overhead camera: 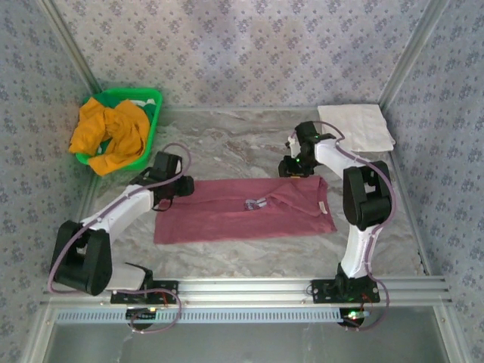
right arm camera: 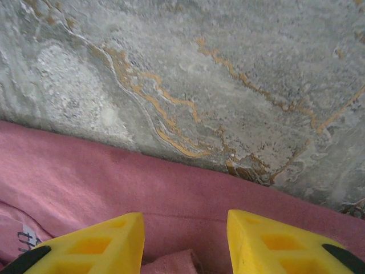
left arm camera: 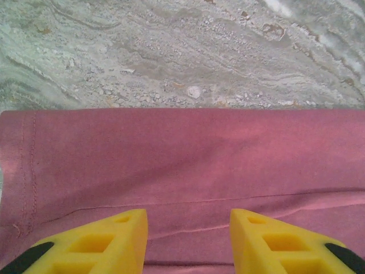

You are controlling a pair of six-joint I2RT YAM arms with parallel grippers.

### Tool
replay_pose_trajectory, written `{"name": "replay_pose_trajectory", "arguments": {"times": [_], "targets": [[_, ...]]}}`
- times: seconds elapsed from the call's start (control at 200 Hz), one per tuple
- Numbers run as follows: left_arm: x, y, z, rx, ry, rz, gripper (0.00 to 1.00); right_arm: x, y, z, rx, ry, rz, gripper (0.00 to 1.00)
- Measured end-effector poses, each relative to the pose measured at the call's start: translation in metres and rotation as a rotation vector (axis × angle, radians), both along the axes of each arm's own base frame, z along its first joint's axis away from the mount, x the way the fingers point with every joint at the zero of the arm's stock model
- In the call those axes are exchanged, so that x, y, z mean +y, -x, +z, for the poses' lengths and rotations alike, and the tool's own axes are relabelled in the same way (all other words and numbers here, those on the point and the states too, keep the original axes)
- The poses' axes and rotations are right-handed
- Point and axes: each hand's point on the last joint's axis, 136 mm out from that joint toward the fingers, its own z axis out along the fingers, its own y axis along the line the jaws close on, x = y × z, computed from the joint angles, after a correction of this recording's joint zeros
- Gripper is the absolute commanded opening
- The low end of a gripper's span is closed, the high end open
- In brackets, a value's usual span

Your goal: Fold and stack the t-shirts

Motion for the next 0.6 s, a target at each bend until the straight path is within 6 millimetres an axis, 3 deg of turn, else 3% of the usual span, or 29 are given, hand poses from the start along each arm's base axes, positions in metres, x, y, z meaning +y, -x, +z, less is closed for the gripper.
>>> {"name": "replay_pose_trajectory", "arguments": {"times": [0.2, 0.37, 0.6], "targets": [[-0.001, -0.001, -0.008, 0.011, -0.001, 0.002, 0.42, -0.002, 0.005, -0.014, 0.025, 0.011, 0.003, 0.43], [-0.001, -0.001, -0.011, 0.015, -0.001, 0.006, 0.42, -0.001, 0.003, -0.015, 0.010, 0.011, 0.020, 0.21], [0.001, 0.000, -0.013, 0.020, -0.005, 0.008, 0.42, -0.002, 0.009, -0.018, 0.010, 0.014, 0.028, 0.02]]}}
